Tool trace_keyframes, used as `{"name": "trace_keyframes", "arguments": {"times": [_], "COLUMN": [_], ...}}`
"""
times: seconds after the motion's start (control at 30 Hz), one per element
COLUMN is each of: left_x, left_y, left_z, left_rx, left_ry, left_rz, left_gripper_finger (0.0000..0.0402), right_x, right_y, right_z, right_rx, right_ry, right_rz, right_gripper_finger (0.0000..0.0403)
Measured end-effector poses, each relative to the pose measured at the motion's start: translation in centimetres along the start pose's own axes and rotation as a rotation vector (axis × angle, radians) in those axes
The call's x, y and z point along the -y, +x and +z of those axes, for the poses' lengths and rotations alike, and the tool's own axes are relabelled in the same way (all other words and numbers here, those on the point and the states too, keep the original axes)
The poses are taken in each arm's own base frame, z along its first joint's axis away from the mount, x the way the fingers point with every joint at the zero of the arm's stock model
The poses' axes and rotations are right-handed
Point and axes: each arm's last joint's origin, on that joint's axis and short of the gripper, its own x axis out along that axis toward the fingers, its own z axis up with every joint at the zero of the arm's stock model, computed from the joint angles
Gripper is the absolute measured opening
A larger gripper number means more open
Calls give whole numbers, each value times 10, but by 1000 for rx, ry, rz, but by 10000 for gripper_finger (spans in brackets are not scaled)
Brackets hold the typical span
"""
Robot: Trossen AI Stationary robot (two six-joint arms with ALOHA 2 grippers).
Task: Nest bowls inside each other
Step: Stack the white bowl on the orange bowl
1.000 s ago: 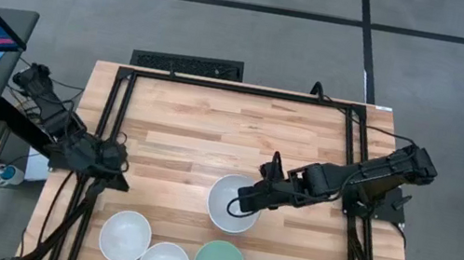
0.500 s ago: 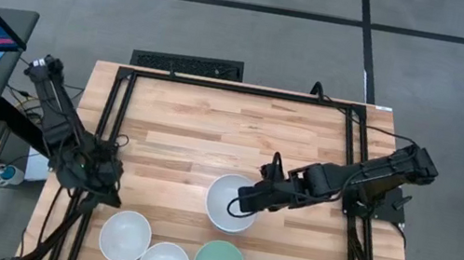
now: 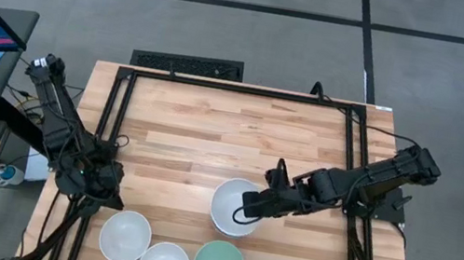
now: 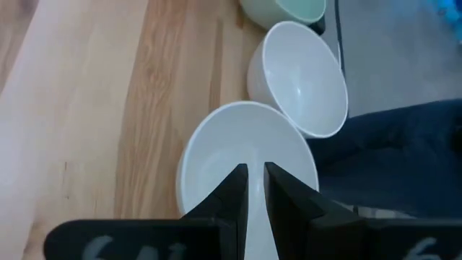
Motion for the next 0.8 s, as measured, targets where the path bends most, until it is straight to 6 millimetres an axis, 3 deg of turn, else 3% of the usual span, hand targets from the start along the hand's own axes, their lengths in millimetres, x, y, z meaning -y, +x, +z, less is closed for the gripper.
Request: {"name": "trace_keyframes", "arguments": {"times": [0.3, 0.8], "left_x": [2, 1], "left_y": [8, 14], "left_z": [-3, -6], "left_rx": [-60, -83], "left_ry": [21, 18], "left_rz": [24, 57], "left_gripper_finger": [37, 37], "right_x": [4, 3], "right_y": [-7, -7], "right_z": [-17, -6], "right_rx": [15, 68], "right_ry": [1, -31], "right_rz": [-4, 8], "right_gripper_finger": [232, 235]}}
